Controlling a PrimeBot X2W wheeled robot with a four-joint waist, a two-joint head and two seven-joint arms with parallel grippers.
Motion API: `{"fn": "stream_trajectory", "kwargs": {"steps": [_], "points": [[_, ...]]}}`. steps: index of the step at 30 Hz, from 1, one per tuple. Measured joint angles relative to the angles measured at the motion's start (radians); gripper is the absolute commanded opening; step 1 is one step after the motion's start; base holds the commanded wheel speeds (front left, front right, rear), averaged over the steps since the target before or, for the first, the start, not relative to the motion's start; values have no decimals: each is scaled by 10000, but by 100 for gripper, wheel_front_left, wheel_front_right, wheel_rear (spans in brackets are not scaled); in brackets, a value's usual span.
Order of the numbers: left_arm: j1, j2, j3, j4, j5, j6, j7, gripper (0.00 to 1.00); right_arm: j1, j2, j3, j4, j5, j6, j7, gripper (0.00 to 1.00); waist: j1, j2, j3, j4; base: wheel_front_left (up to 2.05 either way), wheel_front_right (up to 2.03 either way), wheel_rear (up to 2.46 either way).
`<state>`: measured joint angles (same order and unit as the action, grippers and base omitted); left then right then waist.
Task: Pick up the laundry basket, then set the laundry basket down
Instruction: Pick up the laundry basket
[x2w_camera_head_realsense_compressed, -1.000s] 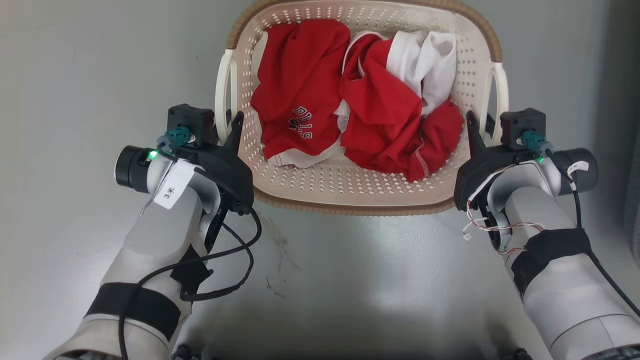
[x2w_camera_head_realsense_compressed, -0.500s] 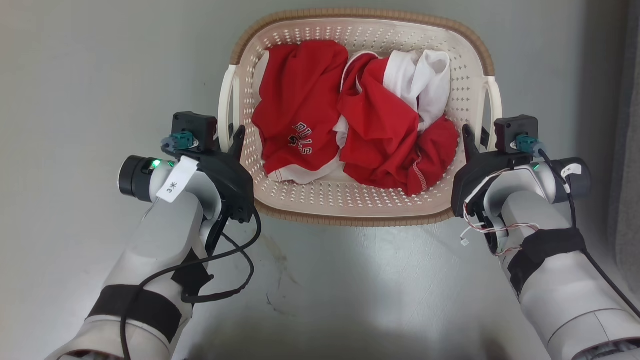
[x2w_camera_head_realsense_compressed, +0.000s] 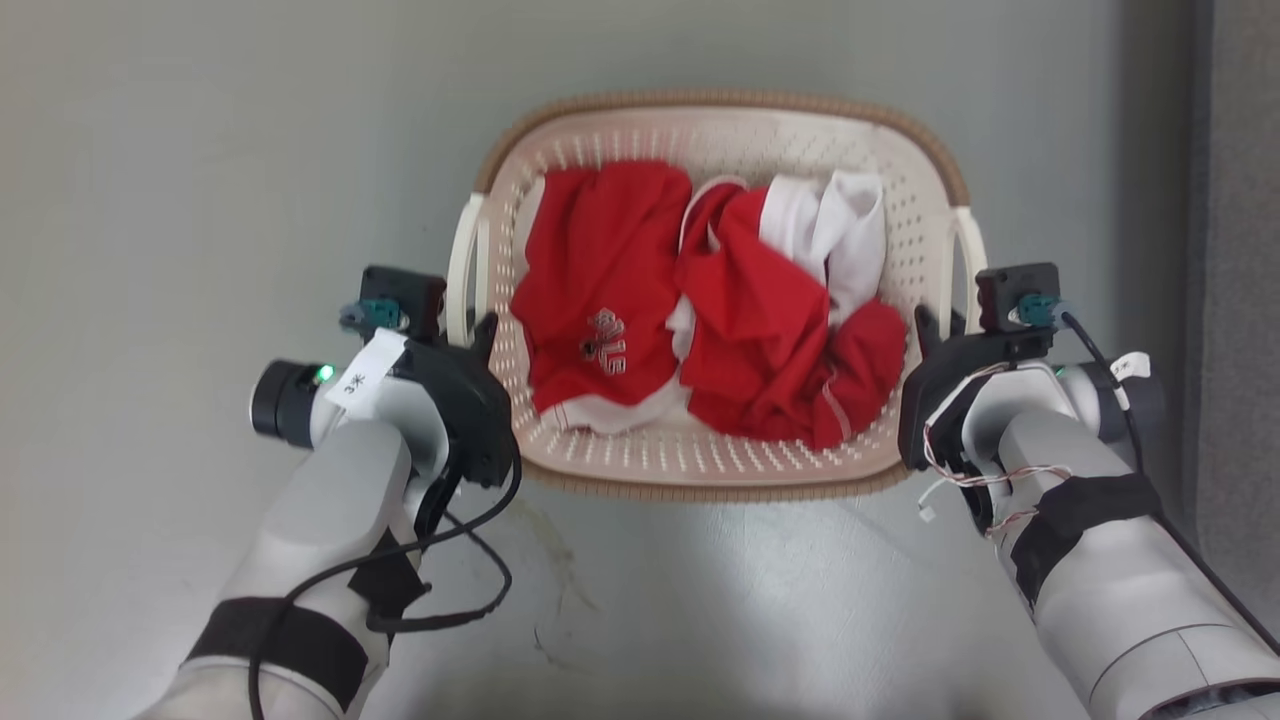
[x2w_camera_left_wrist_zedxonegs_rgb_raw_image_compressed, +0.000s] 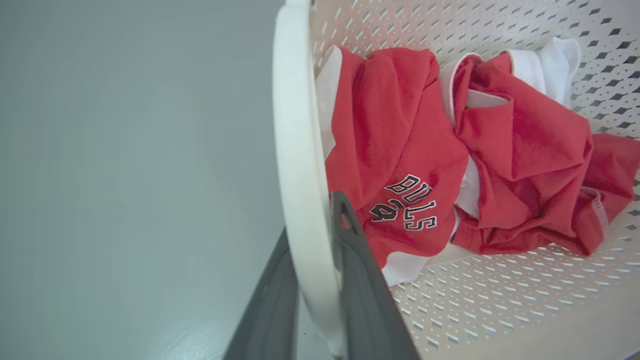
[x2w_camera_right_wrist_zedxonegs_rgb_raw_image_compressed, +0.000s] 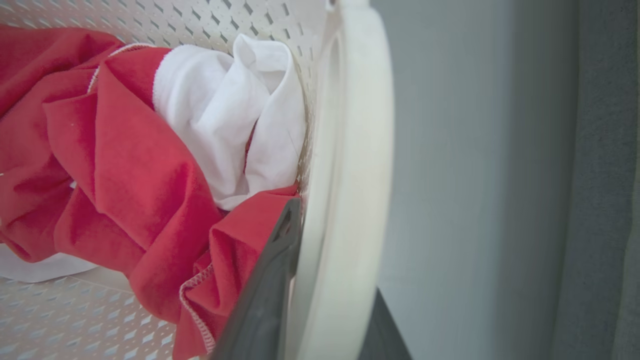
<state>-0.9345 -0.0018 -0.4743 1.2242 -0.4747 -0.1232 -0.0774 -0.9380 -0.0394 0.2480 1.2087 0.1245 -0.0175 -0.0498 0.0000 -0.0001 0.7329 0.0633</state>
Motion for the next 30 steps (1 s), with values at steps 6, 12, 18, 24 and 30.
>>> {"fn": "stream_trajectory", "kwargs": {"steps": [6,12,18,24,30], "points": [[153,-13,-111,96,-157,-4,334,0,5,50,-12,311,107,104,328,0,0,0,-491,-30,0,0,0],[262,-21,-165,155,-303,-19,594,0,60,71,-8,451,178,192,587,0,0,2,-940,-55,0,0,0],[552,-25,-232,201,-481,-79,853,0,227,86,58,539,339,320,897,0,-1,1,-1511,-88,0,0,0],[698,-40,-282,278,-713,-86,1114,0,497,94,259,556,698,366,1183,0,-1,1,-2097,-93,0,0,0],[885,-50,-336,343,-828,-88,1342,0,766,107,520,550,959,414,1473,0,-1,1,-2644,-89,0,0,0]]}}
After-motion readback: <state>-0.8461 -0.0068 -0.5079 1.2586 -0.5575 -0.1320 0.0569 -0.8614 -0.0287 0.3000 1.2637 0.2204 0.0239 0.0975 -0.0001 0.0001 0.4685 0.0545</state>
